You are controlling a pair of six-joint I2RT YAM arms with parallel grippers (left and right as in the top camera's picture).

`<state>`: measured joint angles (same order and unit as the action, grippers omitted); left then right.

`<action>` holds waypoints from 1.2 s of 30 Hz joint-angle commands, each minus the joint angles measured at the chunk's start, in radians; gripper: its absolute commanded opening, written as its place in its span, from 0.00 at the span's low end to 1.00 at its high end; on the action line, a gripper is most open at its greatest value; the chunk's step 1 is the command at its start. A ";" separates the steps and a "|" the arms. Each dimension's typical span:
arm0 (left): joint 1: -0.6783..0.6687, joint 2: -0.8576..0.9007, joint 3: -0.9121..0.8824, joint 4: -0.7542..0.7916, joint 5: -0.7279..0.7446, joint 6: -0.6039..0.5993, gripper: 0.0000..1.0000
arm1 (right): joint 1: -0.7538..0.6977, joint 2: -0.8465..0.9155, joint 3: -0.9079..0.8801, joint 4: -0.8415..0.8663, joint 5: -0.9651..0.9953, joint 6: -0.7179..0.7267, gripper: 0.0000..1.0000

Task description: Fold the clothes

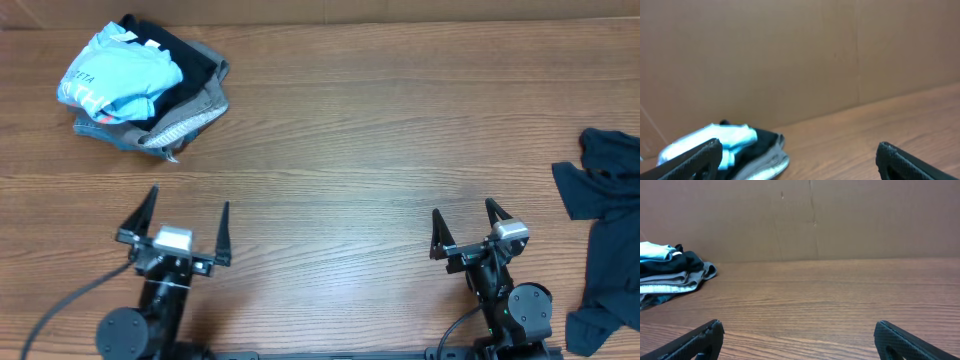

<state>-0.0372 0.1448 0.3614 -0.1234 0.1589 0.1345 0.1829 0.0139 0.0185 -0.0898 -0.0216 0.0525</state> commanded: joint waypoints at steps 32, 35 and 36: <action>0.006 -0.134 -0.357 0.060 -0.013 -0.026 1.00 | -0.005 -0.005 -0.010 0.006 0.004 -0.001 1.00; 0.006 -0.134 -0.357 0.060 -0.013 -0.026 1.00 | -0.005 -0.005 -0.010 0.006 0.004 -0.001 1.00; 0.006 -0.134 -0.357 0.060 -0.013 -0.026 1.00 | -0.005 -0.005 -0.010 0.006 0.004 -0.001 1.00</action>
<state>-0.0372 0.0158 0.0082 -0.0605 0.1524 0.1261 0.1829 0.0139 0.0185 -0.0902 -0.0216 0.0521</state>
